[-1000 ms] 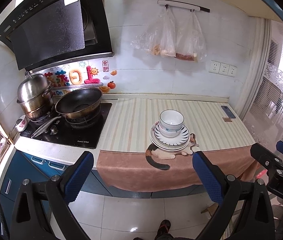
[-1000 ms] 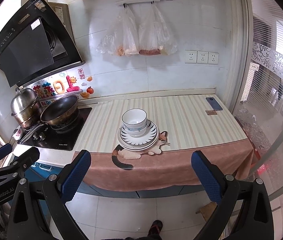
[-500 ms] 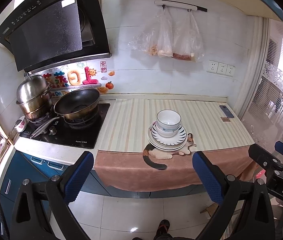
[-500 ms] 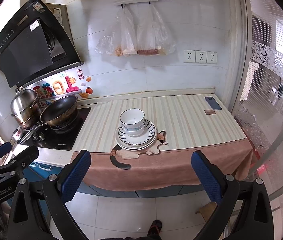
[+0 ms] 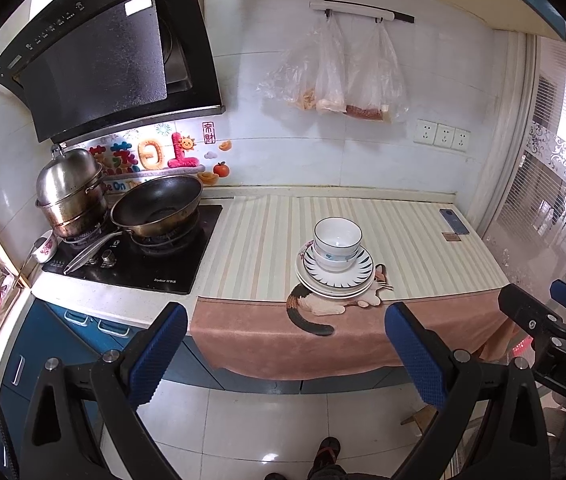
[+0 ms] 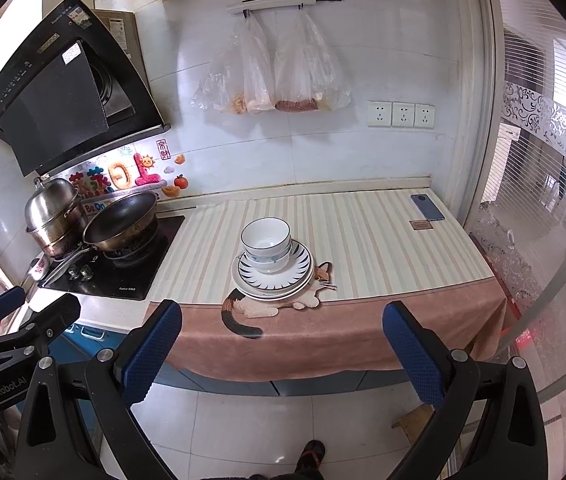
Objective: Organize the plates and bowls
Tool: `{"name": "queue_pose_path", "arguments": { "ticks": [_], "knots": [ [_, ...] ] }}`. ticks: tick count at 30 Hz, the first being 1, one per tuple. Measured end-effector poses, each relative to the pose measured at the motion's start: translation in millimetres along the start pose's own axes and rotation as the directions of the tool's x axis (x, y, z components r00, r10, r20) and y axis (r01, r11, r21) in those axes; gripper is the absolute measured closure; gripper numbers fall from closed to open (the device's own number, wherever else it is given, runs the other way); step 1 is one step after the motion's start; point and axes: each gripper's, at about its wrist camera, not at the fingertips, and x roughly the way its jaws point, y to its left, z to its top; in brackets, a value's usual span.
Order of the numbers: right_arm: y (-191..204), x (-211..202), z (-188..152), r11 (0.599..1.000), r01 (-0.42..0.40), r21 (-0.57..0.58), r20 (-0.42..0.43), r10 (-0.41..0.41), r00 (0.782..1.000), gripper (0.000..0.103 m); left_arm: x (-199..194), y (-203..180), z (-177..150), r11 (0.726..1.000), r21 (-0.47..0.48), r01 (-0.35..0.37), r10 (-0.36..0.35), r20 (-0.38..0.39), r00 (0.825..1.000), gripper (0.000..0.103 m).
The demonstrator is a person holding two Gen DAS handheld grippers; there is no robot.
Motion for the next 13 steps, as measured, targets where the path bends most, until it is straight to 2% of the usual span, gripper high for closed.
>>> {"name": "queue_pose_path", "arguments": {
  "ticks": [13],
  "knots": [
    [0.7, -4.5, -1.8, 1.0, -0.004, -0.007, 0.0, 0.004, 1.0, 0.001, -6.5, 3.6, -3.5, 1.0, -0.002, -0.004, 0.004, 0.01, 1.0, 0.002]
  ]
}}
